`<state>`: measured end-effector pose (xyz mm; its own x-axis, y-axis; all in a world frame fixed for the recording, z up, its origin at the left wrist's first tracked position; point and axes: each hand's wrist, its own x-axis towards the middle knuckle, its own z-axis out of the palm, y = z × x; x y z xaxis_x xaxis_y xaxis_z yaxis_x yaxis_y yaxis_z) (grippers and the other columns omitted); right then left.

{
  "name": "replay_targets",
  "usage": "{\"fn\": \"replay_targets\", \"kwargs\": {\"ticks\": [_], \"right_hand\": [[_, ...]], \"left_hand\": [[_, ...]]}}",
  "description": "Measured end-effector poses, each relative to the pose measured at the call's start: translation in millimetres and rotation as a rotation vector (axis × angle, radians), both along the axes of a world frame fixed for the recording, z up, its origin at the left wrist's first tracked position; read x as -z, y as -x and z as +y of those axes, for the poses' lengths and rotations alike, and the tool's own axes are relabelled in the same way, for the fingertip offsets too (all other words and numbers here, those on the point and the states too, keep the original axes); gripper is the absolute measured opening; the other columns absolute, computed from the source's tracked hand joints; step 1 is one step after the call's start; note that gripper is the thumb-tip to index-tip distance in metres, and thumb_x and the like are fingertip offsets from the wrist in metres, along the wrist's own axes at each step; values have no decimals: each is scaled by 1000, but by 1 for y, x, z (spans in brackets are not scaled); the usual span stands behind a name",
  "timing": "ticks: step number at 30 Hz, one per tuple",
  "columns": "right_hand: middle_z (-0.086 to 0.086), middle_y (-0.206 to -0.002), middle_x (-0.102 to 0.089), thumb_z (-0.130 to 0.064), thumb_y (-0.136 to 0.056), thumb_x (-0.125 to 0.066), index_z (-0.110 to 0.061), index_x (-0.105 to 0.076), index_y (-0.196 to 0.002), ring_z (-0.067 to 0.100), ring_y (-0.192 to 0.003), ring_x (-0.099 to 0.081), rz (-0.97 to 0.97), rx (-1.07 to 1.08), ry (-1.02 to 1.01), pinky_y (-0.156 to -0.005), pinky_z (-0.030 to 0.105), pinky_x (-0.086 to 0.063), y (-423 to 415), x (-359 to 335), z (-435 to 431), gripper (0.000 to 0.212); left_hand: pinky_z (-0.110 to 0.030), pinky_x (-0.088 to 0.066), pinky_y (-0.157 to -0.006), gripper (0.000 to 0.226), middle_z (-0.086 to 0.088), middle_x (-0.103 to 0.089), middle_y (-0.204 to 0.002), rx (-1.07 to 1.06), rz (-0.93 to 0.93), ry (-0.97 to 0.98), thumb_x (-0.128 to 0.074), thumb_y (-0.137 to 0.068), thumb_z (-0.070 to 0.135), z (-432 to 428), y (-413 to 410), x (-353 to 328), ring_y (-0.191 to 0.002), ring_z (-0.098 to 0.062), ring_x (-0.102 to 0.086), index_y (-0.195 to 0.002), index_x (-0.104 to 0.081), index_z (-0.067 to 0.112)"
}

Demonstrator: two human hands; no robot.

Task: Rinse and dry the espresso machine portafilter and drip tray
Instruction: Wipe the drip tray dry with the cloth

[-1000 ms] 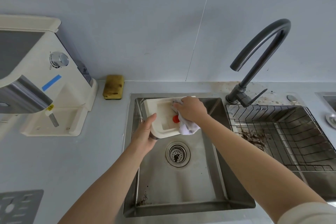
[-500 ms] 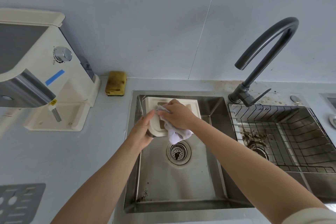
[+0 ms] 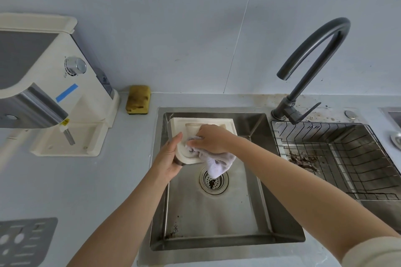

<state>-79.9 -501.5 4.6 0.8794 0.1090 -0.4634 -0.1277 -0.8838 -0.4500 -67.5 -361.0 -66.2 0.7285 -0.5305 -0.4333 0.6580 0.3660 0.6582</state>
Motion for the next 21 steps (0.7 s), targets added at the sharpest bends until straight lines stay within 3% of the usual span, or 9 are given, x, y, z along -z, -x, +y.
{"fn": "replay_targets", "kwargs": {"ticks": [2,3,5,7,11,14,18,21], "right_hand": [[4,-66,-51,-38,-89,-47,-10,-52,-61,15,-62,-46,-59,-6,-13,-67,29,-38,2,-10,-5,39],[6,-73,-54,-35,-90,-46,-8,-55,-66,16,-66,-48,-104,-13,-14,-70,29,-39,2,-15,-9,37],[8,-89,-61,-35,-91,-46,-3,-62,-79,20,-80,-56,-215,-33,-13,-78,34,-44,2,-25,-15,37],[6,-99,-63,-35,-90,-50,-4,-65,-88,22,-90,-58,-257,-54,-22,-84,37,-45,1,-29,-21,35],[-8,-113,-57,-37,-86,-55,-16,-68,-97,15,-97,-55,-178,-91,-15,-87,32,-44,4,-17,-25,27],[-12,-117,-56,-37,-88,-53,-23,-67,-103,8,-94,-48,-214,-87,8,-78,24,-35,2,-7,-23,25],[-7,-109,-63,-41,-87,-50,-22,-67,-97,14,-100,-57,-196,-88,86,-87,32,-46,-4,0,-28,27],[-1,-88,-65,-44,-91,-44,-13,-62,-88,17,-91,-60,-147,-62,143,-84,30,-45,-7,2,-39,36]], "left_hand": [[-32,-58,-68,28,-1,-74,-77,5,2,8,-69,-70,36,3,1,-2,-76,-16,-71,-92,-66,18],[-31,-58,-67,32,-1,-74,-78,9,8,10,-74,-64,38,4,1,-2,-74,-15,-71,-90,-68,20],[-33,-57,-68,63,-2,-75,-81,8,10,-4,-90,-35,43,6,0,1,-74,-15,-71,-91,-70,21],[-36,-55,-75,80,-2,-74,-86,15,19,-12,-91,-26,46,6,-1,3,-78,-16,-71,-98,-66,22],[-36,-51,-77,61,-2,-73,-86,52,39,-7,-87,-42,46,0,-2,-1,-83,-17,-68,-95,-69,22],[-35,-47,-76,70,-1,-73,-82,29,45,-51,-90,-27,46,-3,-2,-3,-76,-14,-69,-89,-70,21],[-35,-48,-78,37,-4,-70,-91,4,54,-76,-72,-65,34,-3,-1,-3,-81,-17,-67,-98,-63,19],[-28,-55,-59,17,-1,-73,-80,-40,43,-87,-63,-80,26,-4,-1,-6,-70,-14,-70,-95,-61,19]]}}
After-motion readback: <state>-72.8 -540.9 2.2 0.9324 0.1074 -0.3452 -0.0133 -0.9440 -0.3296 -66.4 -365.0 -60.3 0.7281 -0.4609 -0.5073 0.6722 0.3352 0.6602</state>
